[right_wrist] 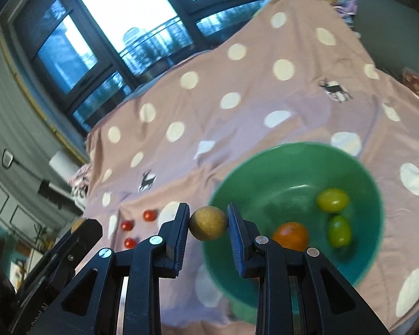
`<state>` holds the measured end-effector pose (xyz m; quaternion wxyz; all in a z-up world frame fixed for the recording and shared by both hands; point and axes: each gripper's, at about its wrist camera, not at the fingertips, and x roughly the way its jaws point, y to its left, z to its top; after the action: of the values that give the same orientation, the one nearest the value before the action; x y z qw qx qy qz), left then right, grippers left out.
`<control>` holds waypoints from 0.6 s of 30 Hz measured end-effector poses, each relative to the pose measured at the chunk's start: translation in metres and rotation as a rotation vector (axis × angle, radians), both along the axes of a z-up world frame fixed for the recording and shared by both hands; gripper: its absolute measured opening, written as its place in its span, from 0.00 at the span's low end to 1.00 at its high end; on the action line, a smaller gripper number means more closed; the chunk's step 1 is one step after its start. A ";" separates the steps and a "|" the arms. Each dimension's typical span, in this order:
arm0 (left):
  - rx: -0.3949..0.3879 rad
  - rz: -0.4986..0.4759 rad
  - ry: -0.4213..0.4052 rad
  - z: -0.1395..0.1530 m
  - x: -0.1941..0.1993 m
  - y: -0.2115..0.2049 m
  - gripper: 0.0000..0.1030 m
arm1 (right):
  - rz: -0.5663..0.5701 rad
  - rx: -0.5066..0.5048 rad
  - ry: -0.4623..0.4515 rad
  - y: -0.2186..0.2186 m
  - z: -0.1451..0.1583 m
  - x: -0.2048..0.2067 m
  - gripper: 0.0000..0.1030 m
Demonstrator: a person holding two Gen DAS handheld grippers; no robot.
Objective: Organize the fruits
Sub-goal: 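Carry the yellow fruit over the green bowl and lower it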
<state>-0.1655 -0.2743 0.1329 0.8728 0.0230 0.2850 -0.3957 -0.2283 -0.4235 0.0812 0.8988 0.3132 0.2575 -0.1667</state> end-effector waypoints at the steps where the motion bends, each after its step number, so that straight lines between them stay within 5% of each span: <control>1: 0.000 -0.009 0.006 0.000 -0.001 -0.003 0.26 | -0.026 -0.003 0.002 -0.004 0.001 -0.005 0.29; 18: 0.037 -0.170 0.116 -0.024 -0.014 -0.067 0.26 | -0.273 0.023 0.037 -0.061 -0.011 -0.056 0.29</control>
<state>-0.1791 -0.3416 0.1091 0.8176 0.0402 0.3393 -0.4635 -0.2843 -0.4843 0.0704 0.8593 0.3524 0.2308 -0.2903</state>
